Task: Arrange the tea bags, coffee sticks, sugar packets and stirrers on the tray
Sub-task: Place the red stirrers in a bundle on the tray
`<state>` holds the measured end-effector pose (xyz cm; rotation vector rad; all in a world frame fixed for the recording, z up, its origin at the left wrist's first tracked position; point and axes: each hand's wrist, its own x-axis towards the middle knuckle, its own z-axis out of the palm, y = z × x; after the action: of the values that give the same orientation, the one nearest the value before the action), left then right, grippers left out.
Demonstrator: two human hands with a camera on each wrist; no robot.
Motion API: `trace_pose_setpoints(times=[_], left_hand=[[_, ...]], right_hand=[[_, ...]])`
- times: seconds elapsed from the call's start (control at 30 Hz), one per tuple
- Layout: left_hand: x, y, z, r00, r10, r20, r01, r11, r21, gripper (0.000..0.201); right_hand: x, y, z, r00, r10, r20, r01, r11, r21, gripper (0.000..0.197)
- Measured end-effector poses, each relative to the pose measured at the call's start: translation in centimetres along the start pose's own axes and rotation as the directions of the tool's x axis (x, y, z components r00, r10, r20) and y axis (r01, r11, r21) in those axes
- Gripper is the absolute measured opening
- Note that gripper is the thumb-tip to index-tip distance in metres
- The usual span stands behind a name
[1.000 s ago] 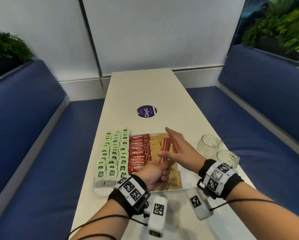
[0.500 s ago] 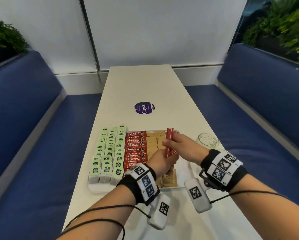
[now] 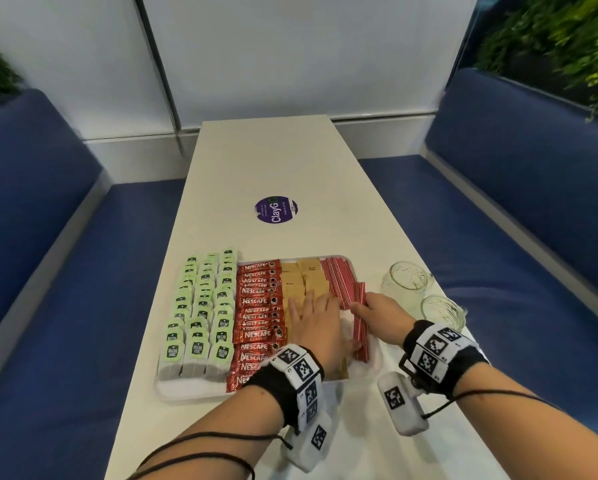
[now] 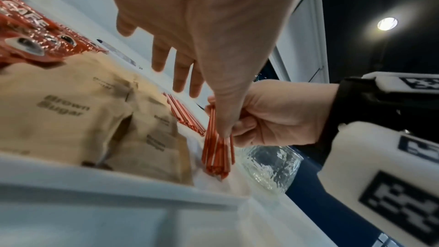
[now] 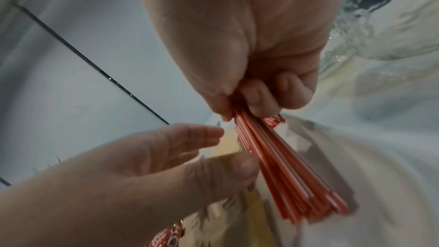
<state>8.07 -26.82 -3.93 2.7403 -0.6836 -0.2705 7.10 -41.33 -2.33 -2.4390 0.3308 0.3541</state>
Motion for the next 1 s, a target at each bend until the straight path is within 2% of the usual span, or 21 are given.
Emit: trace_pose_setpoints(times=[0.07, 0.13, 0.3, 0.5, 0.6, 0.67, 0.8, 0.9, 1.0], left_hand=[[0.1, 0.0, 0.3, 0.999, 0.030, 0.023, -0.030, 0.999, 0.026, 0.098], [0.0, 0.0, 0.6, 0.995, 0.051, 0.082, -0.057, 0.996, 0.069, 0.109], [0.2, 0.0, 1.0, 0.982, 0.047, 0.183, -0.075, 0.986, 0.149, 0.109], [0.0, -0.4, 1.3, 0.974, 0.016, 0.226, -0.065, 0.975, 0.211, 0.110], [-0.1, -0.7, 0.5, 0.988, -0.021, 0.154, -0.004, 0.987, 0.159, 0.105], [-0.3, -1.3, -0.1, 0.990, -0.050, 0.131, 0.030, 0.988, 0.150, 0.097], [-1.2, -1.5, -0.2, 0.977, -0.055, 0.207, 0.002, 0.969, 0.246, 0.091], [-1.1, -1.0, -0.1, 0.970, -0.011, 0.245, -0.050, 0.969, 0.241, 0.081], [-0.6, -0.6, -0.1, 0.970, 0.017, 0.243, -0.081, 0.963, 0.256, 0.076]], right_hand=[[0.3, 0.5, 0.7, 0.999, 0.004, 0.046, -0.003, 1.000, -0.025, 0.030], [0.7, 0.7, 1.1, 0.997, 0.006, 0.073, 0.000, 0.997, -0.074, 0.033], [0.9, 0.8, 1.1, 0.998, 0.003, 0.068, 0.007, 0.989, -0.148, 0.035], [0.0, 1.5, 0.9, 0.997, 0.040, -0.059, -0.044, 0.997, -0.070, 0.045], [-0.7, 1.8, 0.6, 0.989, 0.014, -0.145, -0.018, 0.999, -0.031, 0.048], [-1.3, 2.0, 0.7, 0.988, -0.024, -0.152, 0.011, 0.996, -0.086, 0.055], [-2.0, 2.2, 1.3, 0.993, -0.082, -0.085, 0.061, 0.974, -0.220, 0.066], [-2.0, 2.3, 1.4, 0.992, -0.099, -0.072, 0.079, 0.966, -0.246, 0.061], [-1.9, 2.5, 1.4, 0.986, -0.121, -0.114, 0.089, 0.962, -0.256, 0.057]])
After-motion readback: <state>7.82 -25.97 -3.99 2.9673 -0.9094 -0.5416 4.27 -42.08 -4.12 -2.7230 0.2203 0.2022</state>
